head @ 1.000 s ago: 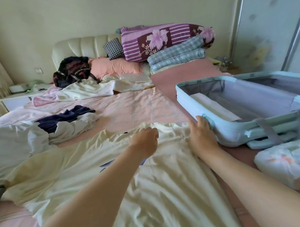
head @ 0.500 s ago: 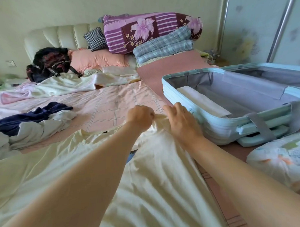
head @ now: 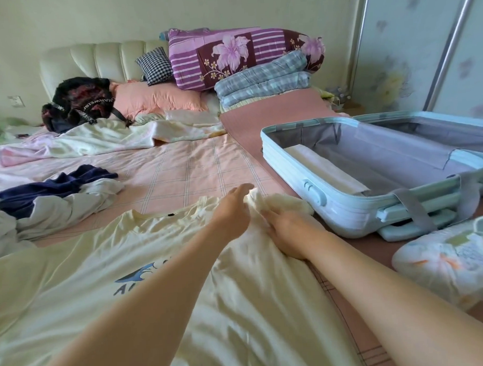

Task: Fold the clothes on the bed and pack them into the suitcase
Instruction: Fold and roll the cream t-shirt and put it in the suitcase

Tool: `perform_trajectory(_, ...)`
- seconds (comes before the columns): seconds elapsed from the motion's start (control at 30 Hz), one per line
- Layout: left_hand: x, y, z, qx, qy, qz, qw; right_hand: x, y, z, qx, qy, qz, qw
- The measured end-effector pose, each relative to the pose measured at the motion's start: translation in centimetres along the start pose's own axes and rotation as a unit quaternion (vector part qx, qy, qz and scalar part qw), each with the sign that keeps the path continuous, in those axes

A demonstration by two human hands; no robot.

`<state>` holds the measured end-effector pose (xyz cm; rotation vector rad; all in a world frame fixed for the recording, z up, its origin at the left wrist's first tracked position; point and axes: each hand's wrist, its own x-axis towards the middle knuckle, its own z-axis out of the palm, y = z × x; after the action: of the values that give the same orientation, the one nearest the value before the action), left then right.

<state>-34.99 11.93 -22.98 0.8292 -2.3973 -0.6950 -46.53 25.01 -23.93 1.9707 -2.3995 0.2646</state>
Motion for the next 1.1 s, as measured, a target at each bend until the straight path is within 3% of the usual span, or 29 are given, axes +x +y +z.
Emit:
perform_trajectory(0.1,-2.4,-0.1,-0.4,0.126,-0.046,0.025,0.991,-0.7,0.8,0.2,0.05,0.074,0.045,0.995)
perform_trajectory(0.17,-3.9,-0.3,-0.3,0.175,-0.129,0.003,0.976,-1.3,1.0,-0.3,-0.041,0.102,0.06,0.992)
perform_trajectory(0.23,-4.8,-0.6,0.1,0.197,-0.147,-0.003,0.969,-2.6,0.2,-1.0,-0.123,0.092,0.099,0.983)
perform_trajectory(0.3,-4.9,-0.1,0.1,0.214,-0.112,0.007,0.97,-3.5,-0.4,-1.8,-0.162,0.103,0.136,0.972)
perform_trajectory(0.4,-4.6,1.4,0.3,0.184,-0.025,0.062,0.981,-4.1,-0.4,-1.6,-0.068,0.084,0.188,0.976)
perform_trajectory(0.53,-4.4,3.5,1.1,0.089,-0.008,0.152,0.984,-4.9,0.1,-0.9,0.055,0.078,0.065,0.993)
perform_trajectory(0.67,-3.1,4.4,1.5,0.026,0.0,0.024,0.999,-4.6,-0.9,-1.2,0.182,0.091,-0.036,0.979)
perform_trajectory(0.73,-2.6,4.1,1.1,0.039,-0.035,-0.048,0.997,-4.6,-1.3,-1.5,0.248,0.054,0.008,0.967)
perform_trajectory(0.8,-2.3,3.4,0.6,0.058,-0.036,-0.065,0.996,-4.2,-1.2,-1.2,0.308,0.057,0.072,0.947)
perform_trajectory(0.87,-2.3,2.8,-0.2,0.087,-0.015,-0.044,0.995,-3.5,-0.7,-1.1,0.317,0.114,0.133,0.932)
perform_trajectory(0.93,-2.5,2.3,-1.1,0.057,0.053,-0.069,0.995,-2.8,-0.4,-1.0,0.323,0.136,0.178,0.92)
perform_trajectory(1.03,-3.1,-0.1,-3.0,-0.005,0.144,-0.191,0.971,-1.8,-0.9,-0.9,0.338,0.112,0.201,0.913)
perform_trajectory(1.1,-4.4,-2.3,-4.6,0.087,0.095,-0.247,0.96,-1.5,-2.1,-1.3,0.342,0.099,0.183,0.916)
